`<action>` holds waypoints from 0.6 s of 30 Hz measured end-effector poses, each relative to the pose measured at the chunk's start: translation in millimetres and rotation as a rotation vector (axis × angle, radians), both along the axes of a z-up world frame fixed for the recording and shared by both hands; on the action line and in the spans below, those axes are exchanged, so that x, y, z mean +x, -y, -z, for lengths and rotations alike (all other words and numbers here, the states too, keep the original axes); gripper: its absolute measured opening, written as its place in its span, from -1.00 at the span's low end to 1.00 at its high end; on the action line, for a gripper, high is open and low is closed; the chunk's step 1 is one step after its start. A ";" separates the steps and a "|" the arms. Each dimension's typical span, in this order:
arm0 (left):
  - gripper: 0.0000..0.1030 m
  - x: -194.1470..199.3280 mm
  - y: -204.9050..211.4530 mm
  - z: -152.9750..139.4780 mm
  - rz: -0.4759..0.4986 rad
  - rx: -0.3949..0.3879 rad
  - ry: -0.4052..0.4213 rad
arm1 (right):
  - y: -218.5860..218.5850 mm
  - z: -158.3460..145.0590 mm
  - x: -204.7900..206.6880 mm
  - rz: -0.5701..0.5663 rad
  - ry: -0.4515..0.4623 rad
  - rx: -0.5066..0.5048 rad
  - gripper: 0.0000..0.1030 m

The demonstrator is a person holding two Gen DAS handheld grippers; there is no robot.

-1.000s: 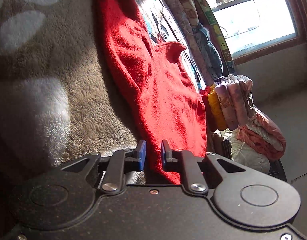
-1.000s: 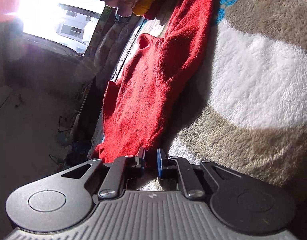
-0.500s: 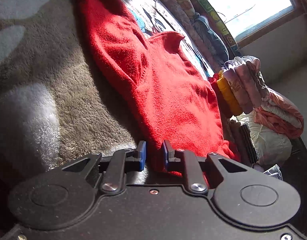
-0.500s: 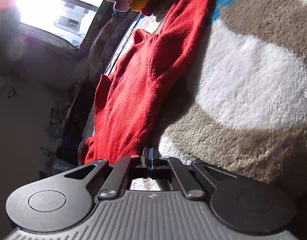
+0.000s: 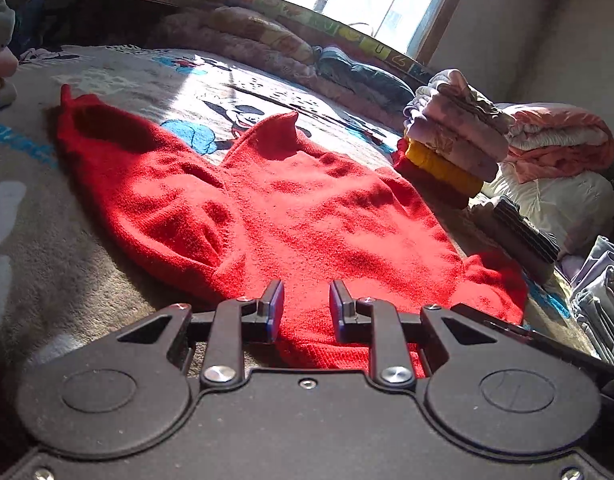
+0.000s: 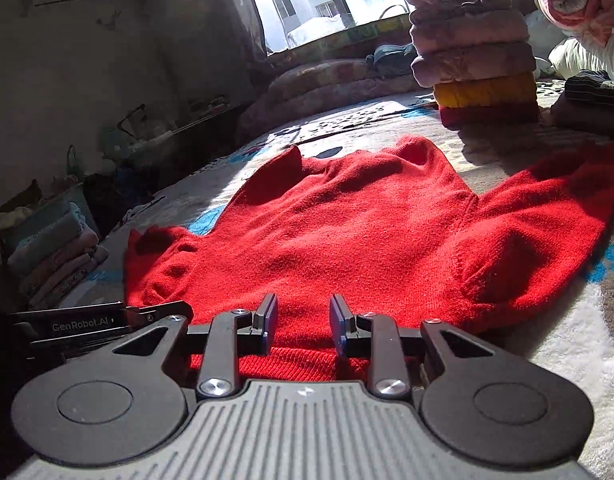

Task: Fold clothes
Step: 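Lower the red sweater flat onto the blanket and open both grippers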

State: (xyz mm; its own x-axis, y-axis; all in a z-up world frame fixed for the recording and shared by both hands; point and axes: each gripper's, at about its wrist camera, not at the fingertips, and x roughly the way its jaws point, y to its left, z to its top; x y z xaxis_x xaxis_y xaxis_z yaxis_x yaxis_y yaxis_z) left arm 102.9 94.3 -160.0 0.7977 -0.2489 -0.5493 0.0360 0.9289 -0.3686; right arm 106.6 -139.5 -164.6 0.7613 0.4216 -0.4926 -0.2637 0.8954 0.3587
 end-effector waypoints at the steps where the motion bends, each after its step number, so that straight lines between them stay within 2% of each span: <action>1: -0.57 4.6 1.1 8.3 0.008 0.010 -0.033 | -3.0 6.0 -3.9 -0.016 0.025 -0.040 -0.25; 4: -0.55 2.1 -5.1 6.0 0.006 -0.032 -0.019 | -17.0 8.8 -23.9 -0.071 0.087 -0.203 -0.25; 7: -0.55 -10.1 -23.1 -5.3 -0.029 -0.125 0.066 | -5.7 1.3 -32.1 -0.054 0.090 -0.148 -0.25; 10: -0.55 -8.4 -34.2 -14.8 -0.065 -0.124 0.136 | -5.0 -0.8 -38.3 -0.032 0.129 -0.144 -0.25; 12: -0.55 0.7 -37.6 -17.2 -0.074 -0.094 0.146 | -9.5 -2.1 -38.8 -0.031 0.157 -0.146 -0.26; 13: -0.55 6.2 -41.7 -13.4 -0.089 -0.100 0.128 | -12.5 -2.1 -38.0 -0.039 0.166 -0.151 -0.25; 16: -0.52 25.0 -62.7 11.8 -0.154 -0.190 0.007 | -15.5 8.5 -26.1 -0.065 0.089 -0.155 -0.24; 18: -0.55 25.7 -76.5 17.5 -0.177 -0.294 -0.013 | -10.6 5.1 -25.5 -0.068 0.067 -0.127 -0.24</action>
State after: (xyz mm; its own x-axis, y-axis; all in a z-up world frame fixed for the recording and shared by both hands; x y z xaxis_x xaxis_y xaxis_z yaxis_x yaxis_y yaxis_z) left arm 128.5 170.8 -177.6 0.8362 -0.2566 -0.4848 -0.1226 0.7740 -0.6212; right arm 81.2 -128.9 -169.7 0.7661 0.4106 -0.4945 -0.3444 0.9118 0.2234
